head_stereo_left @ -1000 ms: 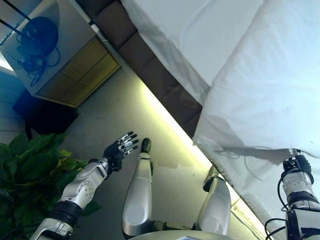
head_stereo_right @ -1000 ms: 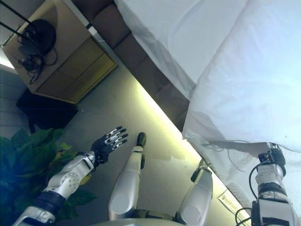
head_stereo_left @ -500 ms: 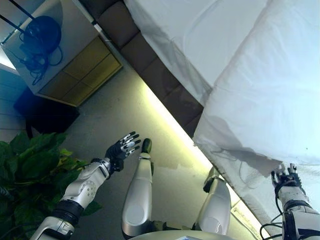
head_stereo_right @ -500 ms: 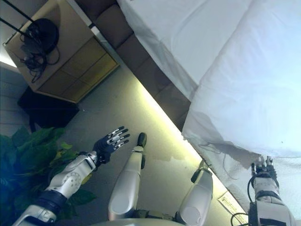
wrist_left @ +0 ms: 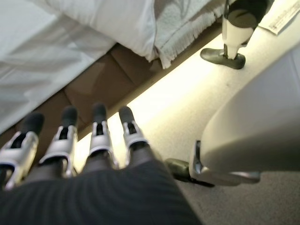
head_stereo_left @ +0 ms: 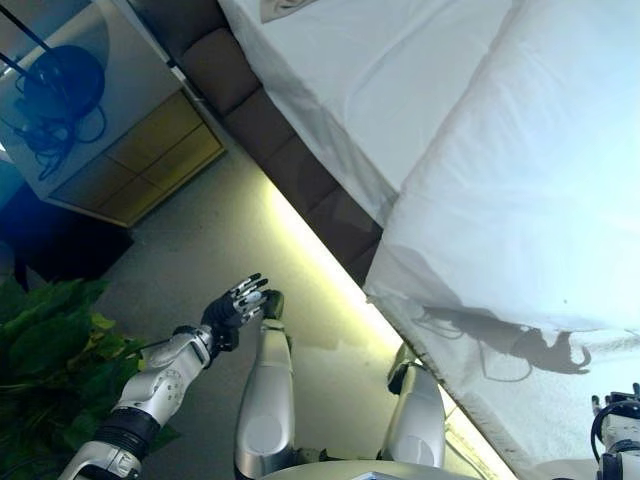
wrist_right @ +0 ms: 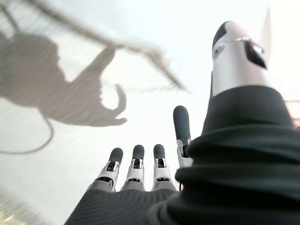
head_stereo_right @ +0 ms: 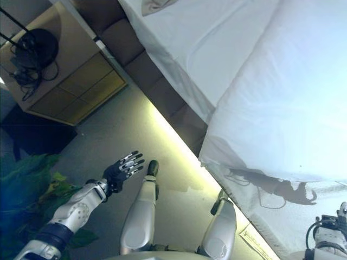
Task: Make the bed neatly
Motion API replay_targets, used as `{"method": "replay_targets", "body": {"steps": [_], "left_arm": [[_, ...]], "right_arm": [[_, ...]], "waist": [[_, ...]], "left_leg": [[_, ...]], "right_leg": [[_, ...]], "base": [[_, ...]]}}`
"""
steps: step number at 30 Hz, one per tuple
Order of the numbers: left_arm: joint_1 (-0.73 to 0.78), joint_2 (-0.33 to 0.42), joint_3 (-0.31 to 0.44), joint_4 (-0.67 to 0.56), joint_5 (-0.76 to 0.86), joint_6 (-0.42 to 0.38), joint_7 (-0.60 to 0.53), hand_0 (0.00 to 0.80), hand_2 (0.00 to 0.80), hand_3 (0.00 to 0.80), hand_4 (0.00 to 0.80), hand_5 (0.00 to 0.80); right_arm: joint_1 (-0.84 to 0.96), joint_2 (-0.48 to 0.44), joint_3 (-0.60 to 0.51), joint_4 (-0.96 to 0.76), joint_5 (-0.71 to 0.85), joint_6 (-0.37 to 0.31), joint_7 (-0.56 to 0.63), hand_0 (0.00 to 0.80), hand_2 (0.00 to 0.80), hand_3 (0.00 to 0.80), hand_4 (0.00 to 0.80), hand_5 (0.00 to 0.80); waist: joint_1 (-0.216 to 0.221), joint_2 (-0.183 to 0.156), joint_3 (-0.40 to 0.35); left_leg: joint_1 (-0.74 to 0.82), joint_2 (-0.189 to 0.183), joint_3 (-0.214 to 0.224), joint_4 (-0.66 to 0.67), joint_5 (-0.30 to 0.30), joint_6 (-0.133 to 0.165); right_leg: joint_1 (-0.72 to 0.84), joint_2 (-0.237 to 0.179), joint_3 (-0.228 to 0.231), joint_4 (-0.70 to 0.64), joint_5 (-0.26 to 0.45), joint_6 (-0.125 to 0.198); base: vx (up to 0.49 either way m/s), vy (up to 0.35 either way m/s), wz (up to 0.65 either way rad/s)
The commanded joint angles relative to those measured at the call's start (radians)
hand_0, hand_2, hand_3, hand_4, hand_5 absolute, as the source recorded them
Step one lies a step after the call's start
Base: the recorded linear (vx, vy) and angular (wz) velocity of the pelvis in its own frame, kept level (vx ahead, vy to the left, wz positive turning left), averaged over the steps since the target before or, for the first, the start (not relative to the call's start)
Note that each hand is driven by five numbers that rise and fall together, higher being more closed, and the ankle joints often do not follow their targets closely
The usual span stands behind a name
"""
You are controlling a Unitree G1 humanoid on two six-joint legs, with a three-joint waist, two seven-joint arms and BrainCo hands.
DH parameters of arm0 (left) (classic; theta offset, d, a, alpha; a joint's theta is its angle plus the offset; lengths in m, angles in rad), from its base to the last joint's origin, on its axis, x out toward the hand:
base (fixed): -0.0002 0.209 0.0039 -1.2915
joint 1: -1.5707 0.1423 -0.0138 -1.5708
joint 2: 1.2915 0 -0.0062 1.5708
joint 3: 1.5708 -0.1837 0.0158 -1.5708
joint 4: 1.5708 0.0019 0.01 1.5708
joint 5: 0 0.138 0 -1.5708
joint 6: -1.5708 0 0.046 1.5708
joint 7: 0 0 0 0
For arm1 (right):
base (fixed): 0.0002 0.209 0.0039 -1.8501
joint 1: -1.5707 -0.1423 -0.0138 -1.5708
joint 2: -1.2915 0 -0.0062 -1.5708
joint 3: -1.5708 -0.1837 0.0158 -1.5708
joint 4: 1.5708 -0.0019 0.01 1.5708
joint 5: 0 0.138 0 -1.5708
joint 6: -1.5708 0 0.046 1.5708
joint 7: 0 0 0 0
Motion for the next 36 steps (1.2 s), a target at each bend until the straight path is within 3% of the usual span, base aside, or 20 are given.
{"method": "replay_targets", "body": {"steps": [1,11,22,33,34,36], "left_arm": [[-0.01,0.02,0.038,0.022,0.011,-0.013,-0.035,0.0,0.0,0.0,0.0,0.0],[-0.024,0.012,0.021,0.027,0.027,-0.021,-0.041,0.0,0.0,0.0,0.0,0.0],[-0.058,0.02,-0.034,0.003,0.02,-0.022,-0.032,0.0,0.0,0.0,0.0,0.0],[-0.052,0.037,-0.048,-0.009,0.001,-0.038,-0.049,0.0,0.0,0.0,0.0,0.0],[-0.048,0.038,-0.048,-0.013,-0.002,-0.038,-0.049,0.0,0.0,0.0,0.0,0.0],[-0.039,0.039,-0.044,-0.014,-0.006,-0.042,-0.053,0.0,0.0,0.0,0.0,0.0]], "right_arm": [[0.005,-0.058,-0.028,-0.016,0.017,-0.002,0.016,0.0,0.0,0.0,0.0,0.0],[-0.038,-0.071,0.024,0.085,0.107,0.122,0.031,0.0,0.0,0.0,0.0,0.0],[-0.173,-0.153,0.061,0.118,0.084,0.111,0.057,0.0,0.0,0.0,0.0,0.0],[-0.244,-0.227,0.087,0.123,0.042,0.101,0.032,0.0,0.0,0.0,0.0,0.0],[-0.248,-0.231,0.089,0.121,0.041,0.098,0.034,0.195,0.195,0.195,0.195,0.195],[-0.257,-0.238,0.093,0.111,0.039,0.092,0.034,0.8,0.8,0.8,0.8,0.8]], "waist": [[-0.003,0.002,0.001],[0.025,0.026,0.017],[0.045,0.076,0.03],[0.054,0.103,0.034],[0.054,0.105,0.033],[0.053,0.109,0.035]], "left_leg": [[0.047,0.036,0.006,0.007,-0.031,0.026],[0.008,0.013,-0.004,0.037,-0.033,0.031],[-0.062,-0.011,-0.001,0.059,-0.027,0.034],[-0.135,-0.029,-0.006,0.079,-0.012,0.036],[-0.139,-0.031,-0.005,0.079,-0.01,0.036],[-0.146,-0.033,-0.002,0.084,-0.009,0.036]], "right_leg": [[-0.03,-0.022,0.013,-0.082,0.188,0.019],[-0.06,-0.047,0.0,-0.057,0.186,0.014],[-0.115,-0.073,-0.004,-0.063,0.197,0.015],[-0.182,-0.093,-0.005,-0.043,0.201,0.014],[-0.186,-0.095,-0.006,-0.042,0.202,0.013],[-0.194,-0.097,-0.005,-0.035,0.2,0.011]], "base": [[0.0,0.0,0.0],[0.0,0.0,0.0],[-0.017,0.0,0.04],[-0.008,0.006,0.03],[-0.016,0.03,0.02],[-0.007,0.032,0.02]]}}
